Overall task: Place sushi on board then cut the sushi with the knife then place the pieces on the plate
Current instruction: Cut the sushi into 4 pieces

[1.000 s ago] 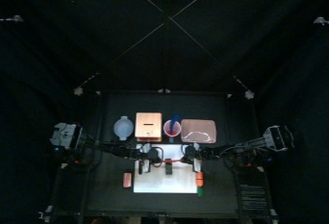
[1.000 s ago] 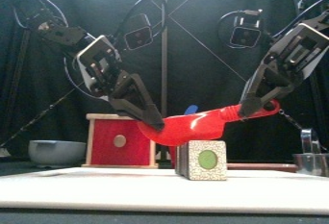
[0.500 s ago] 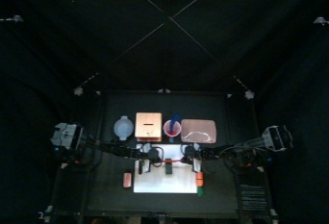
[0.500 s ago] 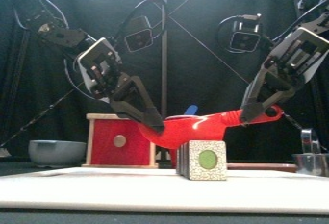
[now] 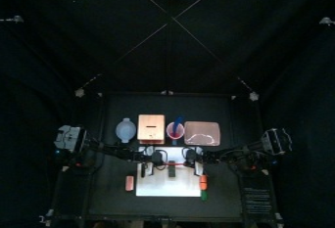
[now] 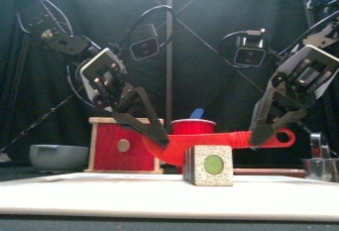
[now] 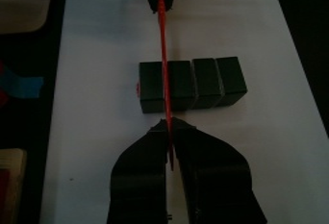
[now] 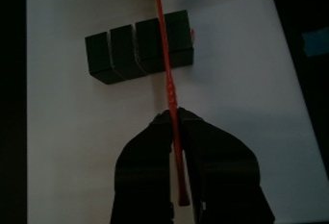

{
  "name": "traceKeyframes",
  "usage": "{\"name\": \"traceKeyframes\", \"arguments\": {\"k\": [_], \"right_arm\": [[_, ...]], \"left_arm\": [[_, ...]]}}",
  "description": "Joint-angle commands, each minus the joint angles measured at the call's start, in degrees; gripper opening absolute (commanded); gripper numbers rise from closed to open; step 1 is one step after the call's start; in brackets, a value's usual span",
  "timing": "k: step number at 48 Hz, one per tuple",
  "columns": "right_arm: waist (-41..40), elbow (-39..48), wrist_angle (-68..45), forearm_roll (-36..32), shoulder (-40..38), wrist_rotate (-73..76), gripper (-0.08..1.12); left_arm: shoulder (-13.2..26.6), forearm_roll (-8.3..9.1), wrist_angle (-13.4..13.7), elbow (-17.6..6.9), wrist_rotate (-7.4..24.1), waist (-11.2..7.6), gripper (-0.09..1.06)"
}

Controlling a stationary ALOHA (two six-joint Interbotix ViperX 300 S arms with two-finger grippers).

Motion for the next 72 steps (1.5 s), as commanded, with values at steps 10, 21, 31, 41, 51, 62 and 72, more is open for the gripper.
{"name": "traceKeyframes", "arguments": {"k": [10,21,31,41,51,62,72], "right_arm": [[-0.26,-0.53,0.0,1.23,1.58,0.09,0.34],[-0.53,-0.53,-0.09,1.76,2.81,0.09,0.34],[-2.46,-0.62,0.0,1.23,3.43,0.0,0.34],[-5.27,-0.79,0.0,-0.53,2.99,0.0,0.34],[-5.54,-1.41,0.7,-1.32,1.85,0.0,0.34],[-5.19,-2.81,4.83,-1.32,-2.72,0.0,0.34],[-5.1,-3.08,7.65,-1.14,-7.03,0.09,0.34]], "left_arm": [[1.05,-0.09,-0.18,-1.32,-0.18,-0.09,0.43],[1.58,-0.09,-0.18,-1.32,0.0,-0.09,0.43],[1.67,0.0,-0.18,-1.32,0.0,1.14,0.43],[1.49,0.18,-0.18,-1.49,0.09,2.72,0.43],[0.88,0.97,-0.18,-1.58,0.09,2.99,0.43],[-3.08,2.55,0.44,-1.49,0.09,2.72,0.43],[-6.68,4.04,2.9,-0.7,0.0,1.76,0.43]]}}
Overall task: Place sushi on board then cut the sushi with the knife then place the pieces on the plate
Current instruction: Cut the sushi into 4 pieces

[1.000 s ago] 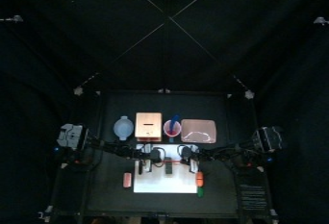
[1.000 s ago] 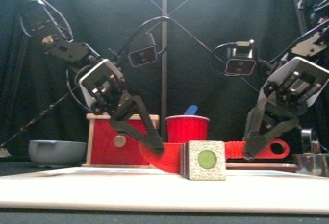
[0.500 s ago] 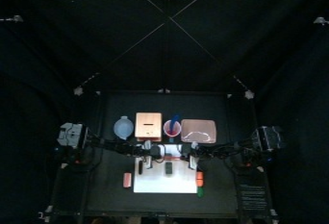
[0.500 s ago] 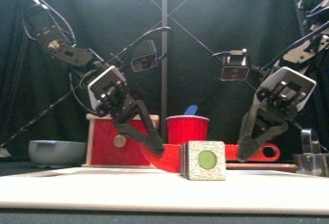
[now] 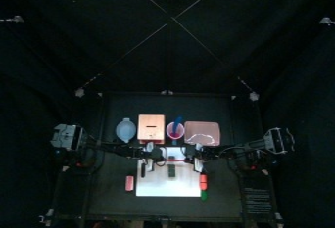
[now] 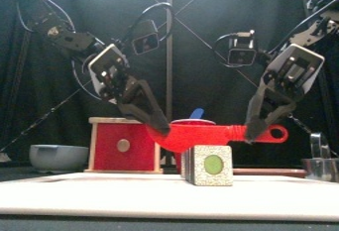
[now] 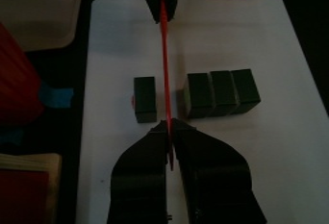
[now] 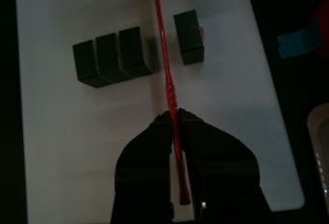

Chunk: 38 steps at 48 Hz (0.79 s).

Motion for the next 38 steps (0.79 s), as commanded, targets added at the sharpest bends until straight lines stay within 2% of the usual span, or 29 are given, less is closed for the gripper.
{"name": "traceKeyframes", "arguments": {"k": [1,9,18,38], "right_arm": [[-0.26,-0.88,0.7,0.35,-3.43,0.18,0.34],[2.02,-0.97,1.32,0.88,-4.75,0.26,0.34],[4.22,-0.79,1.32,2.64,-4.39,0.26,0.34],[5.01,-0.53,1.32,3.87,-2.29,0.26,0.34]], "left_arm": [[-2.72,0.35,0.7,-0.35,0.09,-1.14,0.43],[-2.46,0.26,1.23,-0.35,0.0,-4.04,0.43],[-1.67,0.0,1.23,-0.62,-0.09,-6.33,0.43],[0.26,-1.32,1.23,-0.97,-0.09,-6.86,0.43]]}}
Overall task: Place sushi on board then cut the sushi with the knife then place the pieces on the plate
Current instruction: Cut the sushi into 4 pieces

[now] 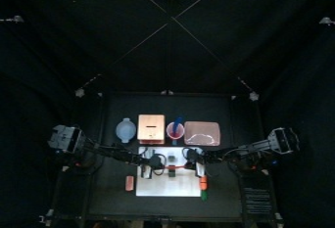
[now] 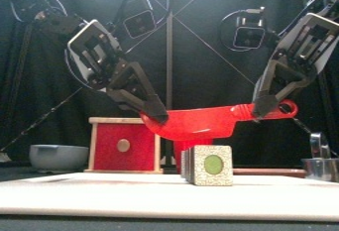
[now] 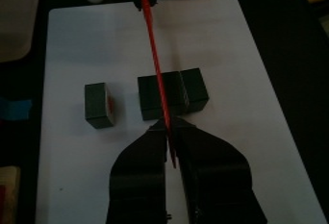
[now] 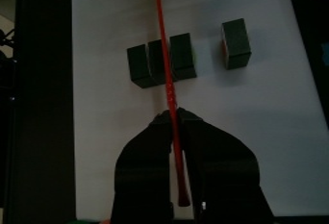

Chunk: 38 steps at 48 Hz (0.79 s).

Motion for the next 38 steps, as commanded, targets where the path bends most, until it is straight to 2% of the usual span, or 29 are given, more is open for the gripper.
{"name": "traceKeyframes", "arguments": {"k": [1,25,38], "right_arm": [[0.0,-0.35,-0.09,0.53,0.0,0.09,0.34],[0.09,-0.18,-0.26,1.23,2.2,0.09,0.34],[0.09,-0.62,-0.53,1.67,6.68,0.09,0.34]], "left_arm": [[0.26,-0.35,0.18,-0.79,0.26,-0.97,0.43],[1.41,-0.35,0.18,-1.14,0.26,-0.97,0.43],[5.19,-0.7,0.18,-2.2,0.18,-0.79,0.43]]}}
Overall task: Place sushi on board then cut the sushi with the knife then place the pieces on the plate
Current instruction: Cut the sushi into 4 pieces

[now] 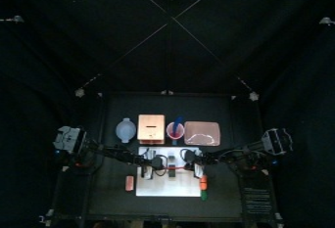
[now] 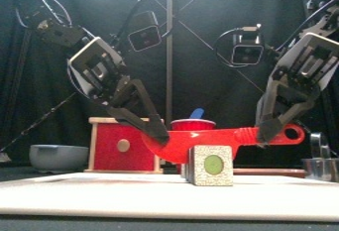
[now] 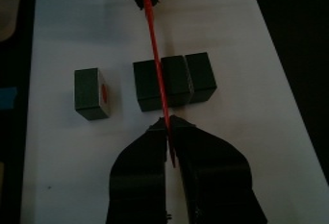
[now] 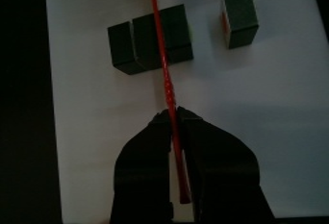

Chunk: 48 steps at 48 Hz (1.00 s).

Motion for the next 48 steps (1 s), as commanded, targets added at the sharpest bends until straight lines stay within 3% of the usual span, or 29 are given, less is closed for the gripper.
{"name": "traceKeyframes", "arguments": {"k": [1,13,26,38,48], "right_arm": [[-0.18,-0.62,0.0,0.35,0.97,0.18,0.34],[1.05,-1.67,-0.09,0.44,3.34,0.18,0.34],[2.72,-2.64,0.0,1.85,3.25,0.18,0.34],[2.37,-2.64,0.09,0.88,1.76,0.09,0.34],[1.67,-2.55,0.35,-0.97,-2.55,0.09,0.34]], "left_arm": [[1.23,-0.18,0.18,-1.32,0.18,-0.7,0.43],[2.72,-0.26,1.05,-2.29,0.09,-1.05,0.43],[1.05,-0.88,2.2,-2.29,0.09,-2.29,0.43],[0.26,-0.97,2.37,-2.46,0.35,-1.93,0.43],[-2.81,-0.53,2.9,-2.46,0.44,-1.76,0.43]]}}
